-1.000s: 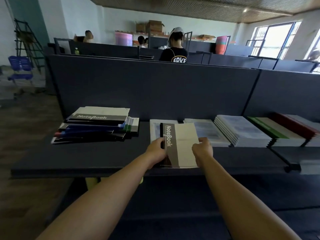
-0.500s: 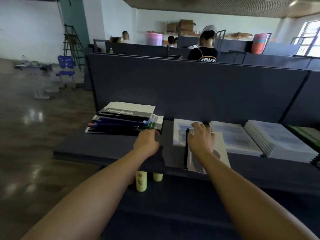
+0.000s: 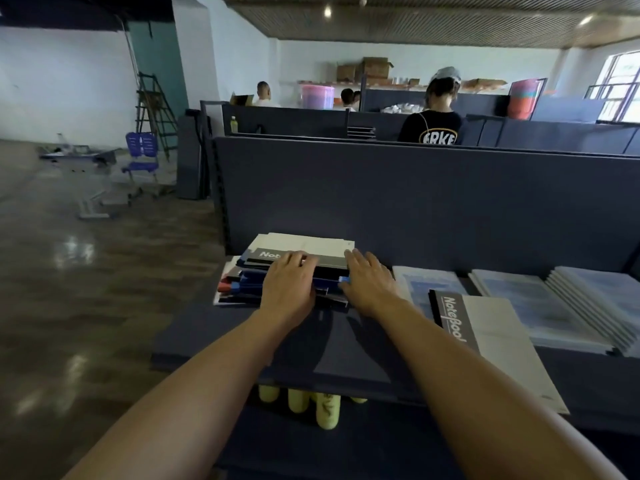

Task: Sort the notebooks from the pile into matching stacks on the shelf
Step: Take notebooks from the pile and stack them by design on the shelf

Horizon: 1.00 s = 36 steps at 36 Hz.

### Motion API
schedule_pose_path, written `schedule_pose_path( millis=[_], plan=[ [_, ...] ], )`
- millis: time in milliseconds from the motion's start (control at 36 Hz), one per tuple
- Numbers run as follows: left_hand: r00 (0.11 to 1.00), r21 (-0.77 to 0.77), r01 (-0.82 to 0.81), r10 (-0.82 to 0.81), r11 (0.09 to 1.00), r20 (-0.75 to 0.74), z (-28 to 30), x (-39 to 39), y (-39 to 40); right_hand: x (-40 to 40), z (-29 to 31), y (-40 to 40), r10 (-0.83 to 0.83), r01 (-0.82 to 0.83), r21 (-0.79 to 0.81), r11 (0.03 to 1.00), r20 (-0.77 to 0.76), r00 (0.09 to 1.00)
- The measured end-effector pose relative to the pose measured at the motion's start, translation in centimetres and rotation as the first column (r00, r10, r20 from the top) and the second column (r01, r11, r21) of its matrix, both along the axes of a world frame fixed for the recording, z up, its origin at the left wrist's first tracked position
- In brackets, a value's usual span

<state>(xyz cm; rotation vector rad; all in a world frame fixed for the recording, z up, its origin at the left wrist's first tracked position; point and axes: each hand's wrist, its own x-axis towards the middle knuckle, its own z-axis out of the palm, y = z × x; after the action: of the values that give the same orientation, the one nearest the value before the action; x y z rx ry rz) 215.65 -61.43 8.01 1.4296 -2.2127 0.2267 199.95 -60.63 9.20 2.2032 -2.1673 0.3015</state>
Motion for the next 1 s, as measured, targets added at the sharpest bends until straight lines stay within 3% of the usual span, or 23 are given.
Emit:
schedule_pose_path(
  millis=[111, 222, 472, 556, 667, 722, 861, 944, 1000],
  plan=[
    [0.999, -0.021, 0.051, -0.051, 0.998, 0.012, -1.0, 1.0, -0.5, 0.4, -0.7, -0.8, 0.024, -0.020, 0.032, 0.999, -0.128, 0.991],
    [0.998, -0.044, 0.051, -0.052, 0.998, -0.028, -1.3, 1.4, -0.5, 0.6, -1.0, -0.8, 0.012, -0.032, -0.090, 0.995, -0.215, 0.977],
    [0.999, -0.074, 0.009, -0.012, 0.997, -0.043, -0.7, 1.2, 0.9, 0.7, 0.0, 1.1, 0.153, -0.288, -0.268, 0.919, -0.431, 0.889],
    [0.999, -0.060, -0.014, 0.011, 0.998, -0.045, -0.4, 0.7, 1.7, 1.2, -0.1, 2.5, 0.176, -0.357, -0.354, 0.865, -0.452, 0.874],
    [0.996, -0.035, -0.045, 0.042, 0.998, -0.075, -0.5, 0.3, 2.6, 1.3, -0.5, 4.0, 0.298, -0.453, -0.479, 0.752, -0.366, 0.882],
    [0.994, -0.004, -0.076, 0.075, 0.997, -0.079, -0.6, 0.2, 3.1, 1.2, -0.7, 4.4, 0.342, -0.465, -0.461, 0.756, -0.329, 0.880],
    [0.973, 0.090, -0.173, 0.184, 0.981, -0.142, -0.8, 0.5, 4.6, 0.8, -0.5, 4.9, 0.268, -0.315, -0.151, 0.937, -0.268, 0.925],
    [0.913, 0.164, -0.215, 0.258, 0.963, -0.316, -0.9, 0.8, 5.8, 1.1, 0.3, 5.4, 0.227, -0.274, -0.131, 0.953, -0.292, 0.929],
    [0.737, 0.306, -0.200, 0.348, 0.931, -0.579, -1.0, 0.7, 5.7, 1.4, 0.6, 5.7, 0.188, -0.256, -0.193, 0.947, -0.312, 0.931]
  ],
)
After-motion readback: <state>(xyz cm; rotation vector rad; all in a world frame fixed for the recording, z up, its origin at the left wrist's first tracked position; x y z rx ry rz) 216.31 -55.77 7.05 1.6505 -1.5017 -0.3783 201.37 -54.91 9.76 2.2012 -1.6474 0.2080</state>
